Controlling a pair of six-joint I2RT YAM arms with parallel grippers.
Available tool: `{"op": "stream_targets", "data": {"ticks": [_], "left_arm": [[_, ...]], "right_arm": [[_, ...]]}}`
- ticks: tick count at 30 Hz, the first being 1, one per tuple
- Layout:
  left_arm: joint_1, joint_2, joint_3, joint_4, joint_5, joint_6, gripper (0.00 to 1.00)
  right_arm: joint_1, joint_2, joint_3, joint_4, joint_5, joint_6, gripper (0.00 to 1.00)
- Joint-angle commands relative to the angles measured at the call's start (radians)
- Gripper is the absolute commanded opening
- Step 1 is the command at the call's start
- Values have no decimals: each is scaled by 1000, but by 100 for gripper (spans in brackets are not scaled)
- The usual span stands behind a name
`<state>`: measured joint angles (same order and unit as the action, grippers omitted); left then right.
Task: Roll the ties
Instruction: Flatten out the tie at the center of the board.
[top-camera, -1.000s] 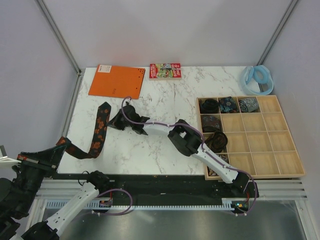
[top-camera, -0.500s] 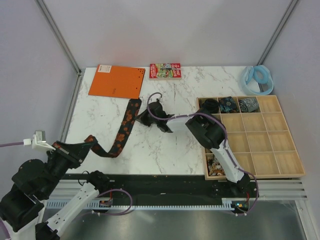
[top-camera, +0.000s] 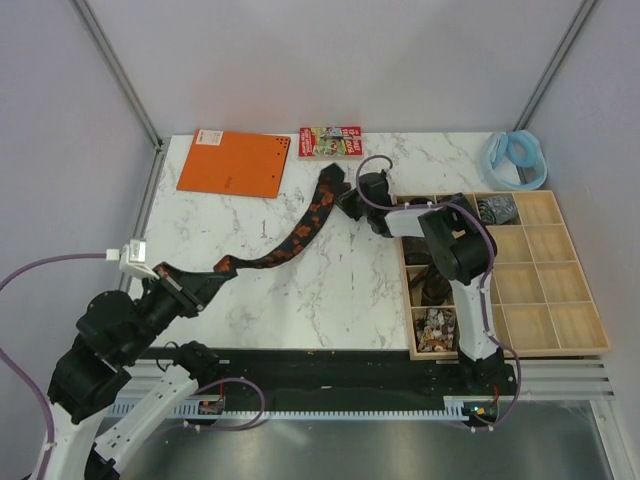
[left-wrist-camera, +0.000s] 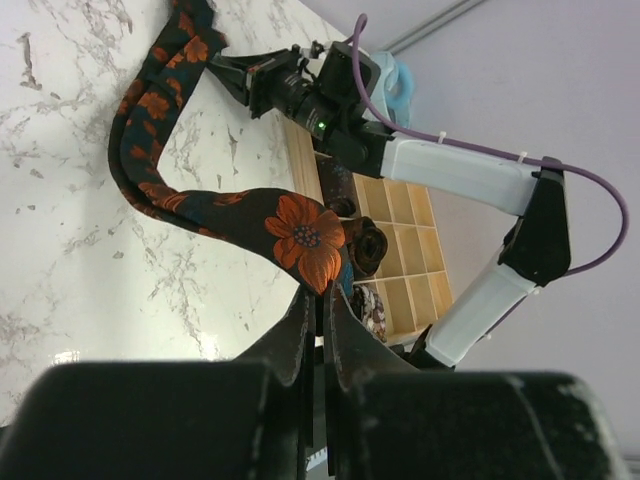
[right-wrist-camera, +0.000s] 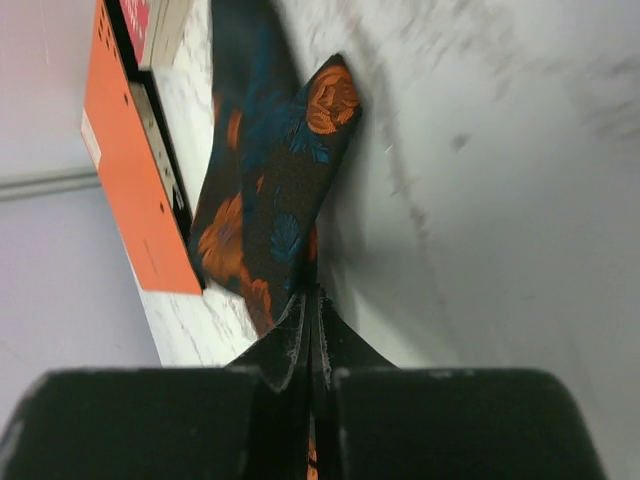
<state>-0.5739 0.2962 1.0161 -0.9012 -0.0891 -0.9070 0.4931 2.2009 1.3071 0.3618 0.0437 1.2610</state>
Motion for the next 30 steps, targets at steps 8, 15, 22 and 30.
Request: {"op": "stream_targets", "data": {"ticks": [8,15,22,30], "left_arm": [[-3,84,-160,212,146,65,2],[-3,196,-223,330,150,106,2],[-1,340,-229,398,274,171,2],[-1,419,-235,348,416,218,2]], "right_arm": [[-148,-158,-154,54,70,-31,0],[-202,-113,-79,48,81,-38,0],[-226,-38,43,-4,15,-87,0],[-235,-142,-32,-73,-82,-110,61]]}}
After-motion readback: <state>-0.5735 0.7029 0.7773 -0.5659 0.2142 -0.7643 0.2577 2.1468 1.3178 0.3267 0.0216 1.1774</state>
